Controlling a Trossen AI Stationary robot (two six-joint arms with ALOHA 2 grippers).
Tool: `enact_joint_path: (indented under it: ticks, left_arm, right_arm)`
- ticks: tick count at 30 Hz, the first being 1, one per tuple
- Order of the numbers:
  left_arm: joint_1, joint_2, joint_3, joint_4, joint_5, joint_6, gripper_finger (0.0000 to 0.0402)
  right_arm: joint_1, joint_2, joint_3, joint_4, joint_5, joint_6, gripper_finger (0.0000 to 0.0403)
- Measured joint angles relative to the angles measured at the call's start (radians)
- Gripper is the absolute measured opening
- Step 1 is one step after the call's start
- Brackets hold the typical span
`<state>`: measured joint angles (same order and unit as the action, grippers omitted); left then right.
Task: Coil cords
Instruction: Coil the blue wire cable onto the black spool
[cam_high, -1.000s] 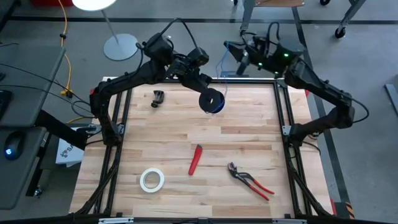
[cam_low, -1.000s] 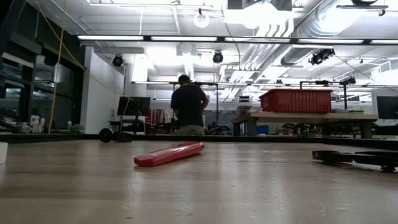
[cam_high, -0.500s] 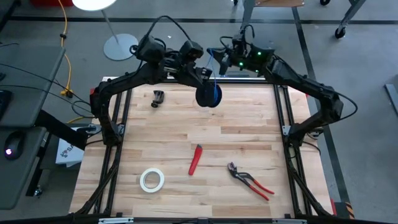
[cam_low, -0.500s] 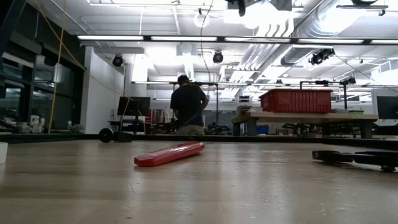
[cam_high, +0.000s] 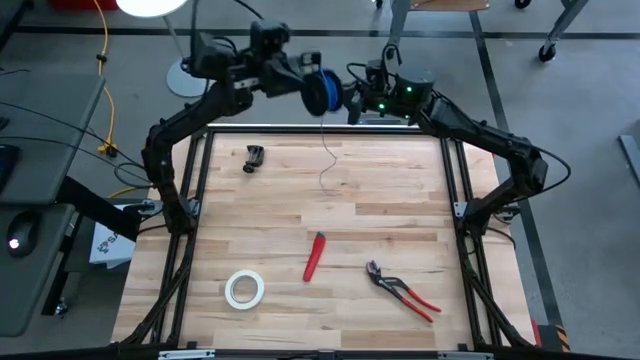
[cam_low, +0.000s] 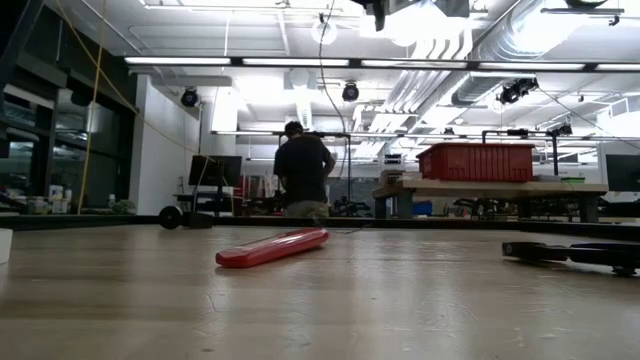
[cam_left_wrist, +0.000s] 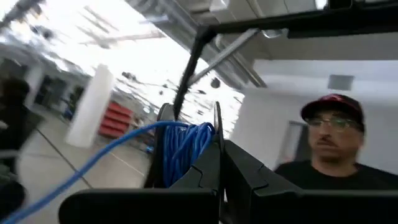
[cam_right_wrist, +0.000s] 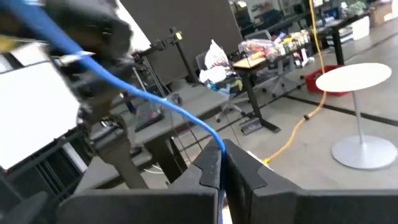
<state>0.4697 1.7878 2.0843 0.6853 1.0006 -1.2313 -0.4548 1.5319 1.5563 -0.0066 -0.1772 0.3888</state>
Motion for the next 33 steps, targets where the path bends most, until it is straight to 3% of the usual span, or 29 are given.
enact_joint_path:
  ticks: [4, 10, 20, 33]
  left_arm:
    - [0.042, 0.001, 0.003, -0.010, -0.063, 0.034, 0.0001]
    - [0.084, 0.001, 0.003, -0.097, -0.192, 0.212, 0.0001]
    - [0.108, 0.002, 0.001, -0.279, -0.274, 0.483, 0.0001]
    - [0.246, -0.015, 0.001, -0.279, -0.271, 0.429, 0.0001]
  right_arm:
    - [0.015, -0.001, 0.000, 0.024, 0.000, 0.007, 0.0000]
    - [0.037, -0.001, 0.000, 0.057, 0.003, 0.008, 0.0000]
    - [0.078, -0.001, 0.000, 0.074, 0.003, 0.008, 0.0000]
    - [0.098, -0.091, 0.000, -0.043, -0.015, -0.035, 0.0000]
